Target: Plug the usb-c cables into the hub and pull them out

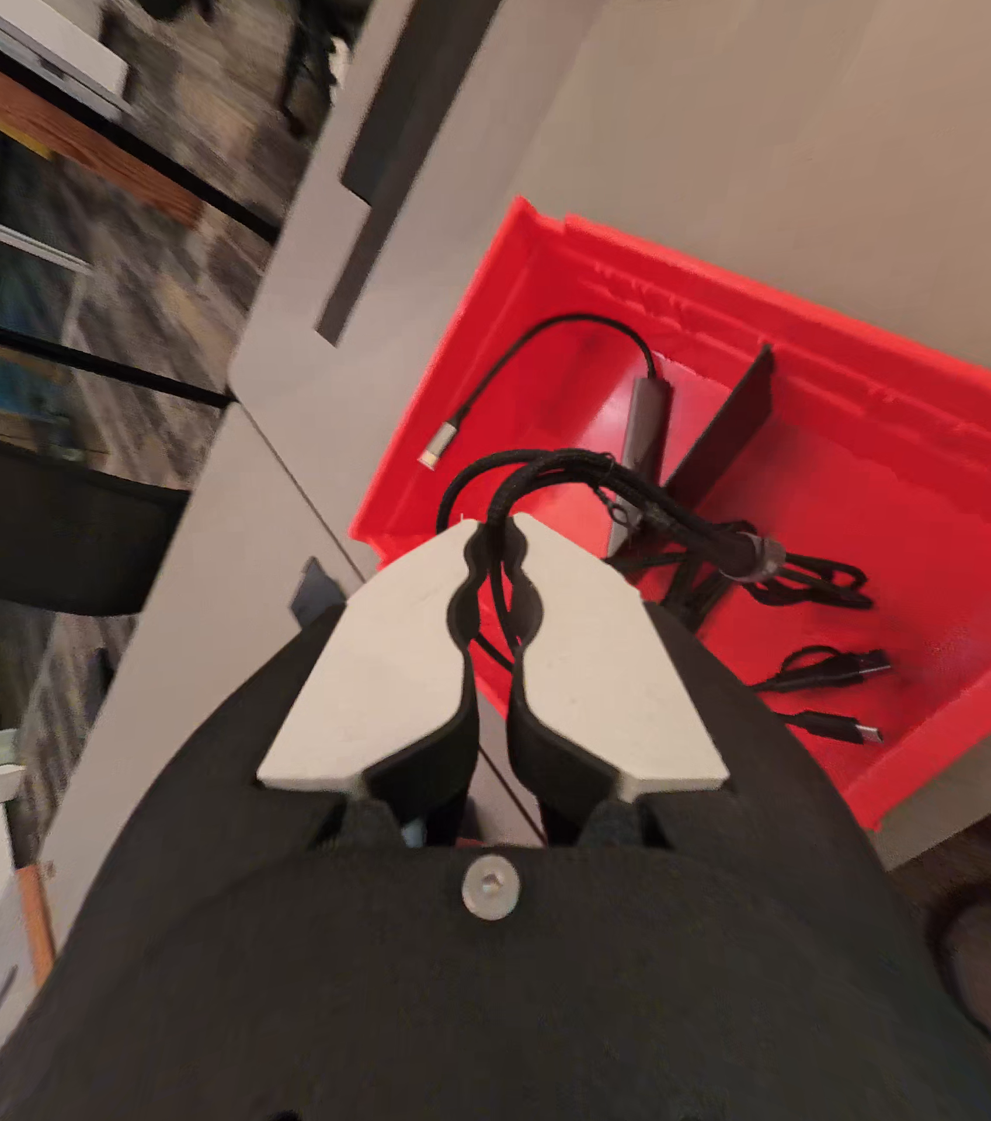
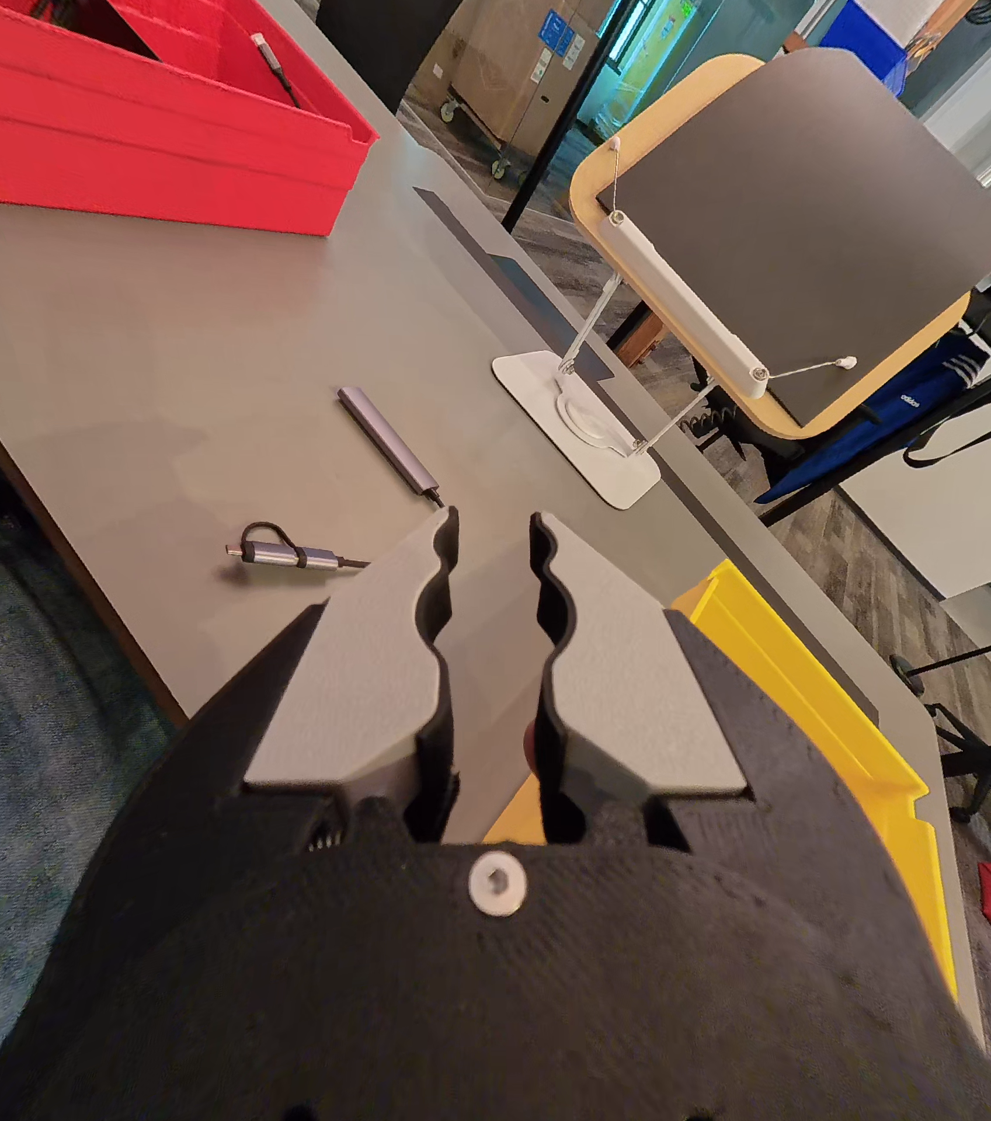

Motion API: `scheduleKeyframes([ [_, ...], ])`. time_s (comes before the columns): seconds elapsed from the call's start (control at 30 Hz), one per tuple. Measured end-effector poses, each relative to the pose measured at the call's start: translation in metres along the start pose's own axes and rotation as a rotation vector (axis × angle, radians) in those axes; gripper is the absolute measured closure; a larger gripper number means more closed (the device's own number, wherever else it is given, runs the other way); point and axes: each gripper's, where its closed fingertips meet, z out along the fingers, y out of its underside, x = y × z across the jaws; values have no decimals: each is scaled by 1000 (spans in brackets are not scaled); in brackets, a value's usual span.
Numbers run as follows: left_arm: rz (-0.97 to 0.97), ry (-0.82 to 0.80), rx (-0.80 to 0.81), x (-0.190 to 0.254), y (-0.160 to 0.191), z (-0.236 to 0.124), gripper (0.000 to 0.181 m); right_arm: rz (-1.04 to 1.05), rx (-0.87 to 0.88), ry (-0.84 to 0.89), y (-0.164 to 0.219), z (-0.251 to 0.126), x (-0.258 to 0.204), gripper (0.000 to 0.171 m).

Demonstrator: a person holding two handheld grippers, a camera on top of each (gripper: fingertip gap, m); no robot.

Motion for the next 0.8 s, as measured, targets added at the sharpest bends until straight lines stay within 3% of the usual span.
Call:
scheduleKeyframes([
  [0.27, 97, -138, 170, -22, -81, -66, 177, -9, 10, -1, -5, -1, -3, 151],
  [0.4, 158, -144, 245, -11, -128, -86, 177, -7, 15, 0, -6, -2, -3, 151],
  [0.6, 281, -48, 321, 45, -206, -76, 177, -3, 30, -16, -10, -4, -8, 151],
  [0.8, 381, 108, 371, 122, -276, -35, 177, -10, 42, -25, -15, -6, -13, 149],
])
